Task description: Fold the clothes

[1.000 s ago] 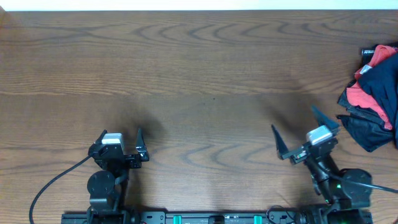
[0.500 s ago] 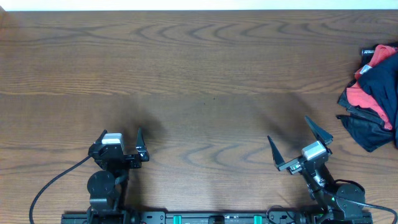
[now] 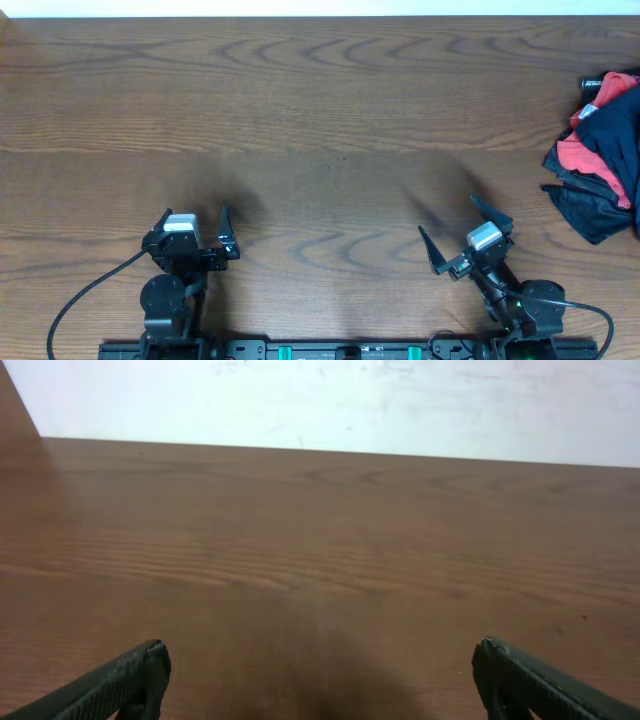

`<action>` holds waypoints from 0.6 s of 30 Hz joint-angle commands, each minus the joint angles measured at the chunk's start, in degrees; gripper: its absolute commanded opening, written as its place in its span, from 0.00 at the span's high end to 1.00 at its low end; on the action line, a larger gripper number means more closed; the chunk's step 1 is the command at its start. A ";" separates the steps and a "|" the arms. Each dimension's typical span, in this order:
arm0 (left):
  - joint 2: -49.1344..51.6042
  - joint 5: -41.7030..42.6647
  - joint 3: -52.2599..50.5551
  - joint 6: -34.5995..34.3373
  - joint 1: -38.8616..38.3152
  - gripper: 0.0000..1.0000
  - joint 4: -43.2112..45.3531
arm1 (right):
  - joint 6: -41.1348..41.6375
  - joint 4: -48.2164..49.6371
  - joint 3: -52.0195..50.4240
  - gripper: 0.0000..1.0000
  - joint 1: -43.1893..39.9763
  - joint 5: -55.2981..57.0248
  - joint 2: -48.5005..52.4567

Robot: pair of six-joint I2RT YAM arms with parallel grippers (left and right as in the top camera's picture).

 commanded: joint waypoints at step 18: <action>-0.28 -0.63 -1.40 0.48 0.31 0.02 -0.44 | -0.37 -0.52 -0.02 0.01 -4.98 4.20 -0.42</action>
